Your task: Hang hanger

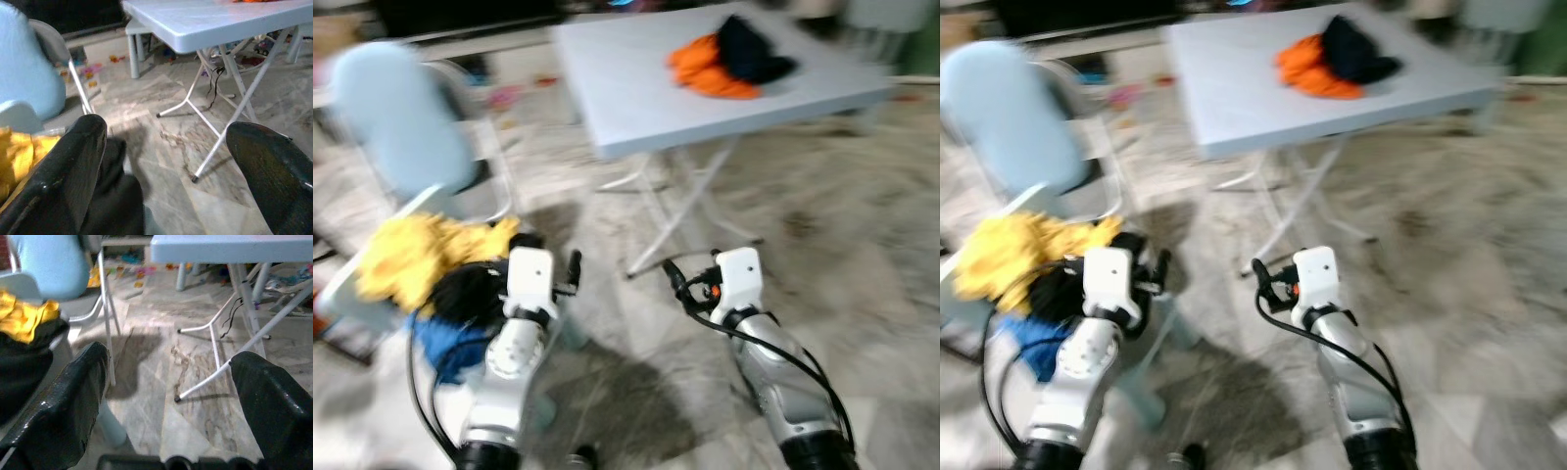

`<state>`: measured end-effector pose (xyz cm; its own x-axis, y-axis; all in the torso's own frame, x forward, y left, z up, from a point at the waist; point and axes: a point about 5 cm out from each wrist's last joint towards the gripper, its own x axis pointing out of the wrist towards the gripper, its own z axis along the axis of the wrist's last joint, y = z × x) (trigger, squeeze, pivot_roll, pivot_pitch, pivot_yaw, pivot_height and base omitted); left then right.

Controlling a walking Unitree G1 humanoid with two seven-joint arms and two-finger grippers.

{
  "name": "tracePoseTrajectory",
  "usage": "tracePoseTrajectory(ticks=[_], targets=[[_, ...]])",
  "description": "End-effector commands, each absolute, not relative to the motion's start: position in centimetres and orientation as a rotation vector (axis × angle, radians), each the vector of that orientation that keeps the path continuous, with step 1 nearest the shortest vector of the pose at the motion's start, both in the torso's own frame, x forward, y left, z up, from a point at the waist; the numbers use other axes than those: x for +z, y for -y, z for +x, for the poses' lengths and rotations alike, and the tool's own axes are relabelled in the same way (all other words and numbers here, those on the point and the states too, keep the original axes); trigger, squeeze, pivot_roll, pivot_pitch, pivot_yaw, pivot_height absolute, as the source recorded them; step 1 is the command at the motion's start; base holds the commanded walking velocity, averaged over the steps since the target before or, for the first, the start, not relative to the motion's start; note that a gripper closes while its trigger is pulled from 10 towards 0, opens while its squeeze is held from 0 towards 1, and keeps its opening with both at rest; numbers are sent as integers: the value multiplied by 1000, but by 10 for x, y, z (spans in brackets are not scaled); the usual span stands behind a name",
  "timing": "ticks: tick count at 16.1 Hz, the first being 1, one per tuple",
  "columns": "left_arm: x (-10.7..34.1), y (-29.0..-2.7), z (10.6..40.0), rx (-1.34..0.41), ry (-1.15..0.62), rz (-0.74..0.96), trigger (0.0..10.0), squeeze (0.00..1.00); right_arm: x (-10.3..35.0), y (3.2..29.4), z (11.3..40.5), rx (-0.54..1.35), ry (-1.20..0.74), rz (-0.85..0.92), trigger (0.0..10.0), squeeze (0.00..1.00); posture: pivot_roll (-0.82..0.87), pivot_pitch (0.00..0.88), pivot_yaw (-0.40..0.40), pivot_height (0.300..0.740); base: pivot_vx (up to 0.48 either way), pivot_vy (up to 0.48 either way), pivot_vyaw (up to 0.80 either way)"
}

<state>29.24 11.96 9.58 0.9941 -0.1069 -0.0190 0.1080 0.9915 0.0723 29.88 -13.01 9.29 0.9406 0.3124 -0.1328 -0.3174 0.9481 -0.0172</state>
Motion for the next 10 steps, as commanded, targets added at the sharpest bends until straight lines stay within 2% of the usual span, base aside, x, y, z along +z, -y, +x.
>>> tracePoseTrajectory(ticks=[1, 6, 10], targets=[[95, -125, 293, -95, -26, 91, 10000, 0, 100, 124, 301, 339, -102, -37, 10000, 0, 7, 99, -17, 740, 0, 0, 800], [93, -127, 295, -62, -51, 78, 10000, 0, 97, 125, 298, 342, -113, -31, 10000, 0, 8, 99, -14, 740, 0, 0, 725], [92, -125, 293, -67, -50, 69, 10000, 0, 98, 125, 298, 335, -113, -15, 10000, 0, 9, 99, -13, 740, 0, 0, 0]])
